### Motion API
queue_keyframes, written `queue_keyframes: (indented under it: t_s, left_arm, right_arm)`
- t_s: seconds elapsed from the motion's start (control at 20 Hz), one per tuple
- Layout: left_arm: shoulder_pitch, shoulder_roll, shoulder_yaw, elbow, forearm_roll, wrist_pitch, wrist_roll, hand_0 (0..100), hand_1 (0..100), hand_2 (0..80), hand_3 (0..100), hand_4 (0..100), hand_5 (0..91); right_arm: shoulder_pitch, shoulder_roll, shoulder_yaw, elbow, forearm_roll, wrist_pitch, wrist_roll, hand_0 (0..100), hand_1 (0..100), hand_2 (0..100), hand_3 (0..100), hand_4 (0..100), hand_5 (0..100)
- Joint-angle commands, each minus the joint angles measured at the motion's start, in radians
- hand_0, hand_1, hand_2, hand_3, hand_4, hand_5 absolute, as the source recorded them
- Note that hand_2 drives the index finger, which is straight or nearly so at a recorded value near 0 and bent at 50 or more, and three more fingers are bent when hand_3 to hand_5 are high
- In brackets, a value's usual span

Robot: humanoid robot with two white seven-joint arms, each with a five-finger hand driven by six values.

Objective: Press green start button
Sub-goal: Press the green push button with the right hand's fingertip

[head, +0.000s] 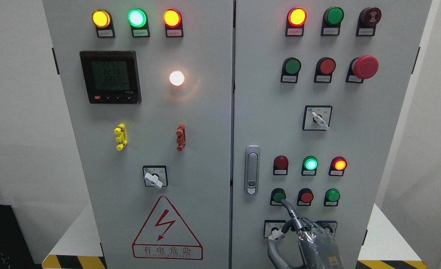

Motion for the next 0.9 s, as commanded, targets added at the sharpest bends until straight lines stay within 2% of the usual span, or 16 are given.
queue_keyframes:
  t_s: [0.0,0.85]
  left_arm:
    - [0.0,0.0,0.0,0.0,0.0,0.0,0.0,12,56,0.0,0,0,0.0]
    - [0.0,0.0,0.0,0.0,0.0,0.0,0.0,12,56,0.0,0,0,0.0]
  right_arm:
    - [-0.018,0.001,0.0,0.045,0.0,0.003,0.003,52,35,0,58,60,51]
    - [-0.036,0.001,0.003,0.071,-0.001,0.015,0.004,52,35,0,58,60,52]
